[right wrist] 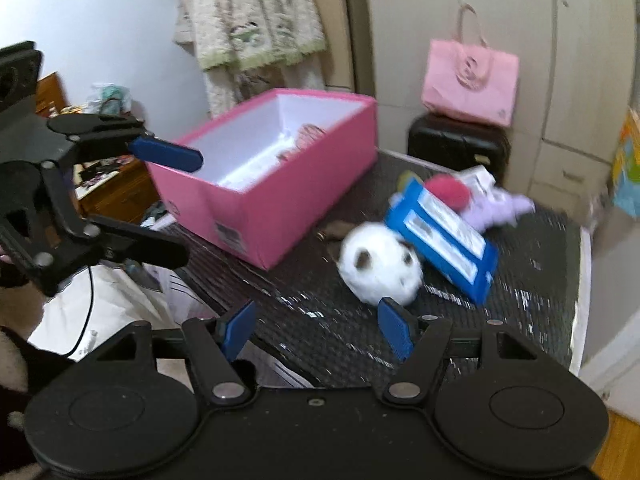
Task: Organize soft objects
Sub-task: 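Move the left tool to the white panda plush and grasp it, then lift the panda plush with the left tool and carry it over the box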
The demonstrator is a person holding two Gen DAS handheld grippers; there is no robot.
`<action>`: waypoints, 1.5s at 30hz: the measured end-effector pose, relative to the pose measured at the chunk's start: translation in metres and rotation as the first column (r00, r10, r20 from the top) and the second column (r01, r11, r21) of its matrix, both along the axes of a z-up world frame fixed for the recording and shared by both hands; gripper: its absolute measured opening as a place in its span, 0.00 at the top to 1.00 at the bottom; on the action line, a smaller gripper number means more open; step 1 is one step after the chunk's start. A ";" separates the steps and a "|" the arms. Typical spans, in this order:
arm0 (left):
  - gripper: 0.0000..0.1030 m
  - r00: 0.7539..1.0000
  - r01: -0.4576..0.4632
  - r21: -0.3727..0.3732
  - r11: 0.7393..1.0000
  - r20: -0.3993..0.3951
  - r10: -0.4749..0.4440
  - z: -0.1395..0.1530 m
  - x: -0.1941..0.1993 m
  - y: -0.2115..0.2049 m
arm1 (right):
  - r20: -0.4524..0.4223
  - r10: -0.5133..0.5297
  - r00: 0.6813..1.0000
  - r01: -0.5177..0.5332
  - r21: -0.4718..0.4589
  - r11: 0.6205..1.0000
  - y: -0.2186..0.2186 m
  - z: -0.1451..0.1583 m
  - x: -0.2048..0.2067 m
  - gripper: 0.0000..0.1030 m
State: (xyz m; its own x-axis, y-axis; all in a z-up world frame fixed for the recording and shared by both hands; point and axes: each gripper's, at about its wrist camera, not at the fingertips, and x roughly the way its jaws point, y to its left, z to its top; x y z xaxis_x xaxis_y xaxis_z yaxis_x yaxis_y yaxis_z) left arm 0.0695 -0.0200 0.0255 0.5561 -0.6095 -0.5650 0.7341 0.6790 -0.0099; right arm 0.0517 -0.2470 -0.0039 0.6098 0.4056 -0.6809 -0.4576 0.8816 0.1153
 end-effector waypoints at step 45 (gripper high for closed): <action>0.31 0.975 -0.189 0.095 0.977 -0.101 0.198 -0.088 0.077 -0.088 | 0.205 -0.111 0.972 0.095 0.089 0.992 0.012 -0.103 0.055 0.37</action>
State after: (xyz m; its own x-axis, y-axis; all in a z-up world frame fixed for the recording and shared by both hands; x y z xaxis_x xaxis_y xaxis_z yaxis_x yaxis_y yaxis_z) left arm 0.1469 -0.1080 -0.0629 0.5905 -0.4440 -0.6739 0.5865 0.8097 -0.0197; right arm 0.1064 -0.2354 -0.1072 0.7767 0.3799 -0.5025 -0.3863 0.9173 0.0965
